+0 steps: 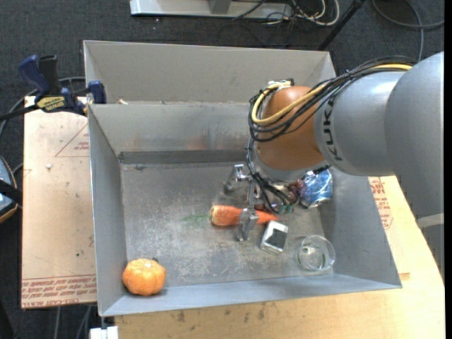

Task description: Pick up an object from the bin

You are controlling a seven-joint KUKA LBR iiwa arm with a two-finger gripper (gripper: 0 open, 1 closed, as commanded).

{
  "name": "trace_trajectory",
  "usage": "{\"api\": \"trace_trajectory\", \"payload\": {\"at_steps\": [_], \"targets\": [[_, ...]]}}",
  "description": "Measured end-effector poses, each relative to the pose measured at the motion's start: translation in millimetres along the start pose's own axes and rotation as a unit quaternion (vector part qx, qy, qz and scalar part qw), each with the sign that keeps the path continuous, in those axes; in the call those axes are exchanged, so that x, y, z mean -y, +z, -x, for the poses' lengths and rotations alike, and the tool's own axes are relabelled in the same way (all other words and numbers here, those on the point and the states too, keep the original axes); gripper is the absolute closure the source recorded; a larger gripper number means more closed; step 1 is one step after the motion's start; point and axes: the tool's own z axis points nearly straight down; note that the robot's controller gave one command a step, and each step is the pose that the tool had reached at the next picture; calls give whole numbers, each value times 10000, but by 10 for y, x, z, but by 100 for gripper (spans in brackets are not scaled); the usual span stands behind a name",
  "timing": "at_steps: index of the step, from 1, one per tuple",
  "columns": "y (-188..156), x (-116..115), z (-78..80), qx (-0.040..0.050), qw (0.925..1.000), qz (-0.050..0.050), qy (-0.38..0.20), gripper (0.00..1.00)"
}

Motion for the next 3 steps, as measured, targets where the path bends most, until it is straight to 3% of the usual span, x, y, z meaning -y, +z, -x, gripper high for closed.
{"api": "trace_trajectory", "payload": {"at_steps": [1, 3], "targets": [[54, 1, 68, 138, 9999, 1, 57, 100], [5, -1, 63, 119, 9999, 1, 65, 100]]}}
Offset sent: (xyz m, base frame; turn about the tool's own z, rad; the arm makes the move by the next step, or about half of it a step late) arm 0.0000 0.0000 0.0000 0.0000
